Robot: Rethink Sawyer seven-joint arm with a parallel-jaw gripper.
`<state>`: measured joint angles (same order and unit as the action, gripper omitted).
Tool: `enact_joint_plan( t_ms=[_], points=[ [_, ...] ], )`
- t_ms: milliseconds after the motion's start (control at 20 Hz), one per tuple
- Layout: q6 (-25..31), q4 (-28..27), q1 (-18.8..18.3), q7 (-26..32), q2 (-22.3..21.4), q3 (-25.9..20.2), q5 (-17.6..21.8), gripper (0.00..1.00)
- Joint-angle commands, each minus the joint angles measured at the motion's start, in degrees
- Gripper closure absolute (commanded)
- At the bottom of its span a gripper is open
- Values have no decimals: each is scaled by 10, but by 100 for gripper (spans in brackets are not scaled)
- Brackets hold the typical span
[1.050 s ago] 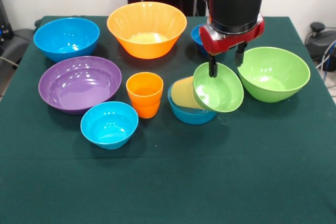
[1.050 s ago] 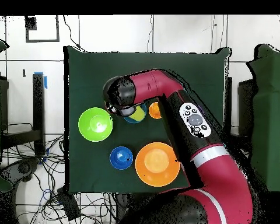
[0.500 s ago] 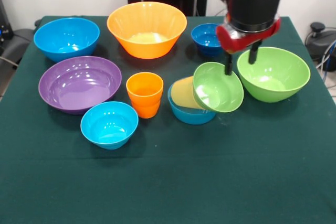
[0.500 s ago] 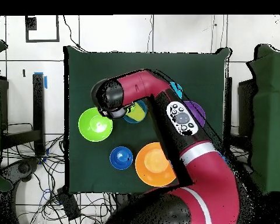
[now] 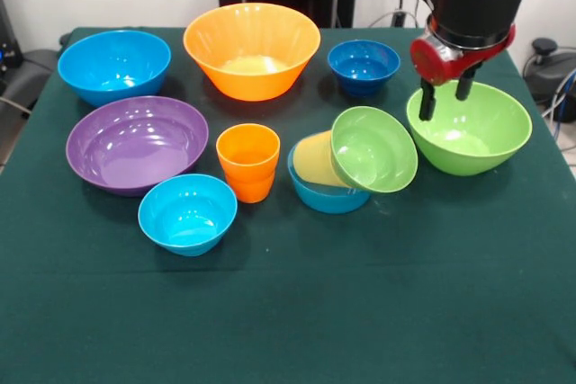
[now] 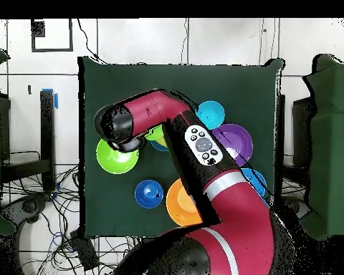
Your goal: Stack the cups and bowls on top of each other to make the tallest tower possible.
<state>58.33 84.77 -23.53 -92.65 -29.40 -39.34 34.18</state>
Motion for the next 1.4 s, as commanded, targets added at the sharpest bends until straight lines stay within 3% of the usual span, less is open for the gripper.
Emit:
enact_joint_plan(
  t_ms=[50, 750, 1400],
  points=[
    [-19, 5, 0, 91, 36, 13, 41, 0],
    [1, -20, -18, 121, 67, 7, 37, 0],
    [6, 54, -30, 87, -14, 1, 20, 0]
  ],
)
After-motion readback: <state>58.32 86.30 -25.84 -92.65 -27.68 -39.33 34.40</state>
